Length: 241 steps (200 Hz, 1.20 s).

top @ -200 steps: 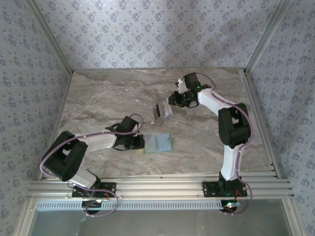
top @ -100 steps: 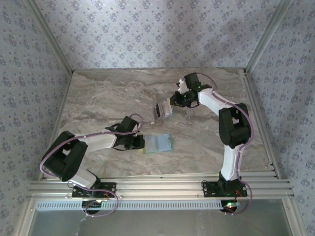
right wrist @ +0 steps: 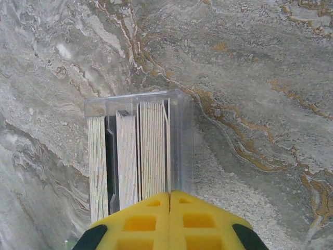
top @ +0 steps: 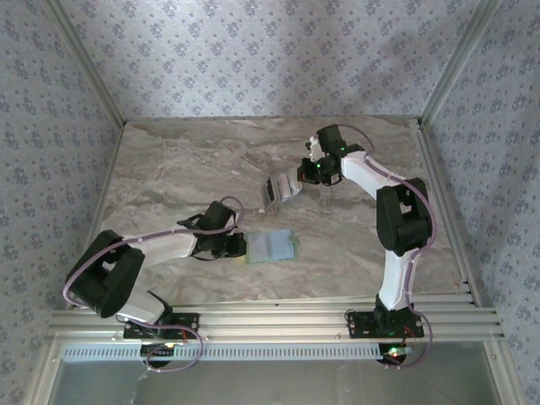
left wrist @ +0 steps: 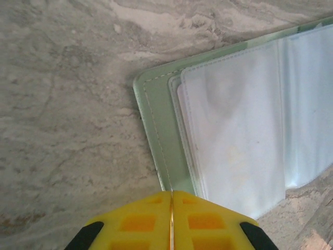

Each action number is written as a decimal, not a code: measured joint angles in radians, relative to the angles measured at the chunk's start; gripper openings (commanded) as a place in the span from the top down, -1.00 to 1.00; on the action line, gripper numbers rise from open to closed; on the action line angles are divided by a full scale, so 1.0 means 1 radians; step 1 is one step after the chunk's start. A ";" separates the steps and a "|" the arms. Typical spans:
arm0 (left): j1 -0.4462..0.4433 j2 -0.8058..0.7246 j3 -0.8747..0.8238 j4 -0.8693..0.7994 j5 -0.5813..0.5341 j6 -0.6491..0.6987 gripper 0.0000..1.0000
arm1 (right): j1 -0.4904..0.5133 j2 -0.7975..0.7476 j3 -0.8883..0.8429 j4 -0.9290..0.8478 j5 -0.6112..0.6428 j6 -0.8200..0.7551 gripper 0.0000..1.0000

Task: Put the credit cards into the card holder

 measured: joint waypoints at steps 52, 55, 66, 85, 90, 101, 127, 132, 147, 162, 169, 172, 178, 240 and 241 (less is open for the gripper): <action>0.000 -0.195 0.027 -0.124 -0.092 -0.017 0.61 | -0.001 0.000 0.000 -0.004 0.005 -0.003 0.95; 0.000 -0.206 0.032 -0.134 -0.097 -0.018 0.60 | -0.001 0.000 0.000 -0.004 0.005 -0.003 0.95; 0.001 -0.239 0.060 -0.166 -0.116 -0.019 0.60 | -0.001 0.000 0.000 -0.003 0.003 -0.003 0.95; 0.001 -0.263 0.122 -0.206 -0.132 -0.018 0.57 | -0.001 0.000 0.000 -0.003 0.002 -0.003 0.95; 0.001 -0.263 0.141 -0.212 -0.133 -0.018 0.57 | -0.001 0.000 0.000 -0.003 0.002 -0.003 0.95; 0.002 -0.251 0.185 -0.221 -0.131 -0.018 0.59 | -0.001 0.000 0.000 -0.003 -0.002 -0.004 0.94; 0.014 -0.146 0.314 -0.209 -0.091 -0.026 0.78 | -0.002 0.000 0.000 -0.003 -0.017 -0.004 0.92; 0.018 -0.115 0.343 -0.201 -0.077 -0.025 0.79 | -0.002 0.000 0.000 -0.003 -0.020 -0.004 0.91; 0.030 0.000 0.435 -0.164 -0.025 -0.039 0.90 | -0.003 0.000 -0.001 -0.002 -0.032 -0.004 0.88; 0.042 0.129 0.544 -0.142 0.023 -0.049 0.96 | -0.005 0.000 -0.004 0.002 -0.043 -0.004 0.84; 0.047 0.186 0.595 -0.131 0.043 -0.053 1.00 | -0.007 0.000 -0.006 0.005 -0.048 -0.004 0.83; 0.049 0.211 0.619 -0.126 0.053 -0.054 1.00 | -0.008 0.000 -0.006 0.005 -0.050 -0.004 0.82; 0.053 0.260 0.664 -0.119 0.070 -0.058 1.00 | -0.010 0.000 -0.008 0.006 -0.053 -0.004 0.80; 0.071 0.581 0.968 -0.084 0.189 -0.098 0.97 | -0.036 0.000 -0.038 0.029 -0.112 0.001 0.56; 0.071 0.583 0.969 -0.083 0.190 -0.098 0.97 | -0.037 0.000 -0.039 0.031 -0.114 0.002 0.56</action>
